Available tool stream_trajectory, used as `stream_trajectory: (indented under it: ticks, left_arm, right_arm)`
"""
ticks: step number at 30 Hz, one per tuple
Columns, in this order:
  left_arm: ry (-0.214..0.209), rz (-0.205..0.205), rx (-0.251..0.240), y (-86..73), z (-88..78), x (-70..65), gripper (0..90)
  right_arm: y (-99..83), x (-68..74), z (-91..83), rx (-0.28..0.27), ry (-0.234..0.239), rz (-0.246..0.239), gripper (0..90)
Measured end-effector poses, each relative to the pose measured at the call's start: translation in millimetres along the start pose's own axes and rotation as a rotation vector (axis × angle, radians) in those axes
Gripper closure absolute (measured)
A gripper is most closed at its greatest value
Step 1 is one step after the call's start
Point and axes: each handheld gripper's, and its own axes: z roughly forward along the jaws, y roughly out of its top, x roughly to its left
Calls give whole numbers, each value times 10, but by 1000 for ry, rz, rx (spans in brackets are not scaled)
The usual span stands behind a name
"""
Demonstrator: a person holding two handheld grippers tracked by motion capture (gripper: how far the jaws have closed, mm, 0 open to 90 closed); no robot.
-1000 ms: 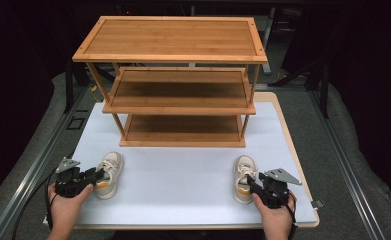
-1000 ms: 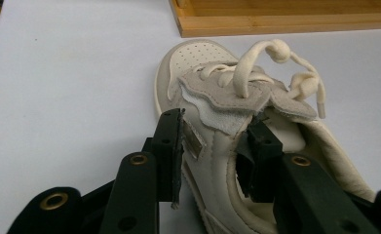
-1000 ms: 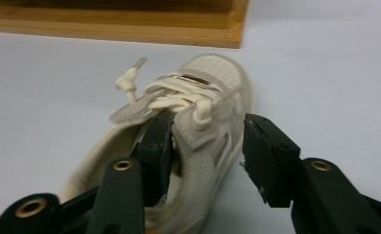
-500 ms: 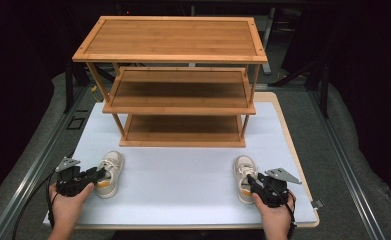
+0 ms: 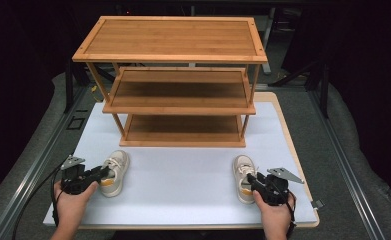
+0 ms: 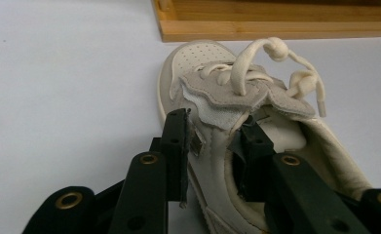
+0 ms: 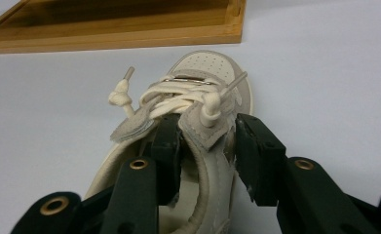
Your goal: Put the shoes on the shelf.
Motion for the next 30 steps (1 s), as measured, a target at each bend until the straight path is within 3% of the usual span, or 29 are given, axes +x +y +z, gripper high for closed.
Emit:
stream_trajectory:
  ticks: [4,6,7,10,12,16,21,26,30]
  left_arm:
    - [-6,6,3,12,14,-47,719]
    - [-8,13,5,21,29,-81,720]
    - [-12,15,9,29,39,-104,719]
    - [-53,18,16,53,87,-193,727]
    - [-73,46,26,76,144,-316,731]
    - [-90,60,33,114,205,-428,732]
    - [-124,92,38,151,336,-678,736]
    - [-159,142,39,182,502,-1019,737]
    - [-176,141,38,193,575,-1180,736]
  right_arm:
    - [7,30,-3,-7,-2,2,653]
    - [10,64,-2,-4,26,-7,657]
    - [10,101,10,-12,4,-16,658]
    - [24,237,61,-2,38,-40,662]
    - [34,312,94,1,50,-49,665]
    - [55,413,136,1,60,-65,668]
    - [89,562,219,-6,74,-69,669]
    - [100,738,301,-11,103,-90,671]
    - [90,833,342,-12,119,-99,671]
